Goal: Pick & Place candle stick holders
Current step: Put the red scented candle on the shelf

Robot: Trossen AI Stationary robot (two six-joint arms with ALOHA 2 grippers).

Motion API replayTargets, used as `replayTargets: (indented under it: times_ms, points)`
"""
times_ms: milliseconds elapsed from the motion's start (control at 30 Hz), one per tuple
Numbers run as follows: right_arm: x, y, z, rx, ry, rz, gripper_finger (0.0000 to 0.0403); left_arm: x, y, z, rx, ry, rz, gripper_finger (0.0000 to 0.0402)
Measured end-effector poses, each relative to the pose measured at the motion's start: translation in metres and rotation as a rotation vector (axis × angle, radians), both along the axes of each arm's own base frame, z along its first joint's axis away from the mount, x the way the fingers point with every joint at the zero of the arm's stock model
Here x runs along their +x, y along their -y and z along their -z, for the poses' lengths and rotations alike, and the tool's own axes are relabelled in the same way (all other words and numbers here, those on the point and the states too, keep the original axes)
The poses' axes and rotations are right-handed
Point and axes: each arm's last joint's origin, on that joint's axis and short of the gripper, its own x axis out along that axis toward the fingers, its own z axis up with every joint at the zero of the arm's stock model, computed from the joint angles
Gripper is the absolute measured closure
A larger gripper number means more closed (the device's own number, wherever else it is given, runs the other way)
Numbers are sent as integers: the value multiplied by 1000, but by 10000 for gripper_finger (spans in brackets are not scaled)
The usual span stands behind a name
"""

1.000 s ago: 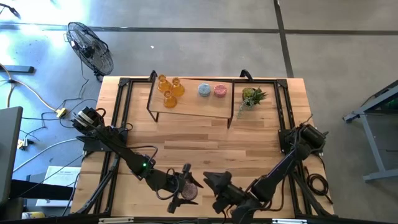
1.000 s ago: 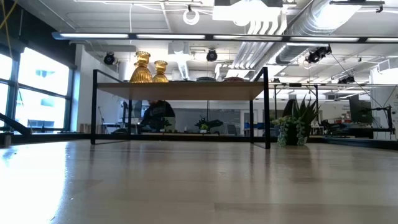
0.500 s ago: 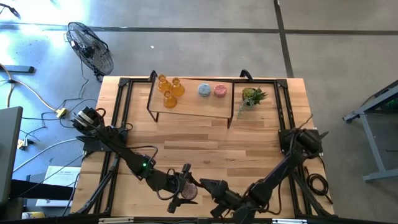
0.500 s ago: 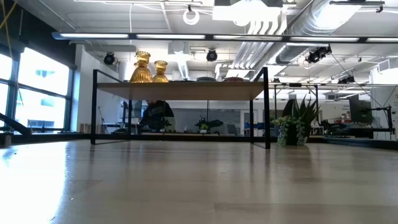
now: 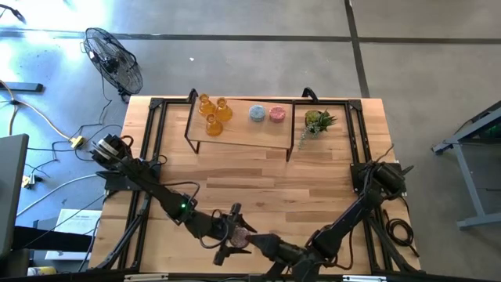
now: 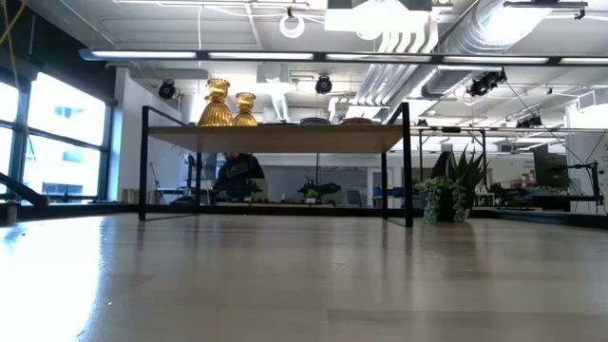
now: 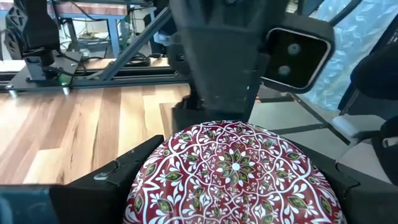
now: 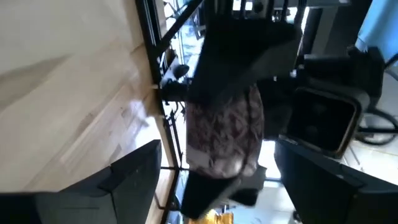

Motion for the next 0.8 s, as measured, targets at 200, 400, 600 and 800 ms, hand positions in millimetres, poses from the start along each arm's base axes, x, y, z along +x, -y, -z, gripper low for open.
replayTargets:
  times_ms: [200,400,600,800]
  points:
    - [5,5,4,21,-30,-29,98,4,-6,0,-24,-12,8,125]
    - [6,5,3,3,-34,-54,98,4,-5,0,-28,-12,20,125]
    - [7,6,3,21,-36,-60,98,4,-5,0,-30,-14,34,125]
    - [10,9,3,21,-42,-75,98,4,-5,0,-31,-15,38,125]
